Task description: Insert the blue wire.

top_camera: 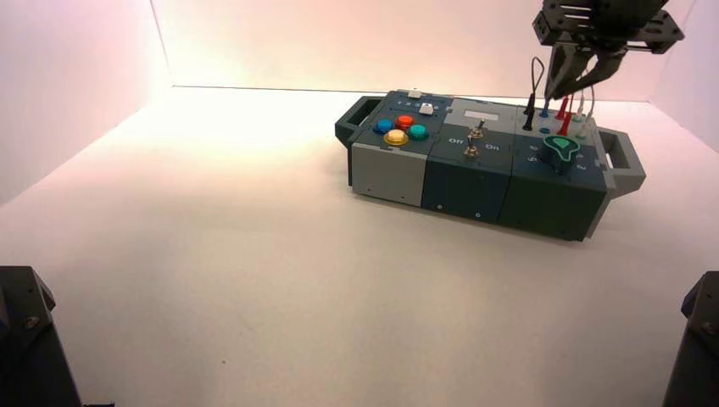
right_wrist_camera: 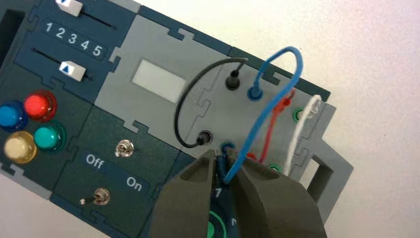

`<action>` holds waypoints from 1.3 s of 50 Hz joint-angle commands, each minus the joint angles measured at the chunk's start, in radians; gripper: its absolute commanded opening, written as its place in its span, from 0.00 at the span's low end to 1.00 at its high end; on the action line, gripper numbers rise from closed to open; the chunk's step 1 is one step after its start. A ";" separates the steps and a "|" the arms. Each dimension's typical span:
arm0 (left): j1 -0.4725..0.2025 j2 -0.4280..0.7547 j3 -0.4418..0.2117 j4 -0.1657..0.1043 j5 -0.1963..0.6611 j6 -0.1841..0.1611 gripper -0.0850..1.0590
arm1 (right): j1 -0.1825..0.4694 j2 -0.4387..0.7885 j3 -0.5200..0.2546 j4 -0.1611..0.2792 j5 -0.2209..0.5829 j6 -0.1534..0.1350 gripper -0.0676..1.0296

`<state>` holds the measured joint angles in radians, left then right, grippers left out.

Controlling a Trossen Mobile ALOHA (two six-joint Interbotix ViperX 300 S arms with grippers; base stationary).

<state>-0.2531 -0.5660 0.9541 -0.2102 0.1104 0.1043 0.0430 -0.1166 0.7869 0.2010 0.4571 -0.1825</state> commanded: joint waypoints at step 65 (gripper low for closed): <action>0.002 -0.006 -0.025 0.002 -0.005 0.005 0.05 | -0.018 0.104 -0.089 -0.043 0.048 0.008 0.04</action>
<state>-0.2546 -0.5660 0.9541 -0.2102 0.1104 0.1058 0.0307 -0.0031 0.7286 0.1626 0.5047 -0.1764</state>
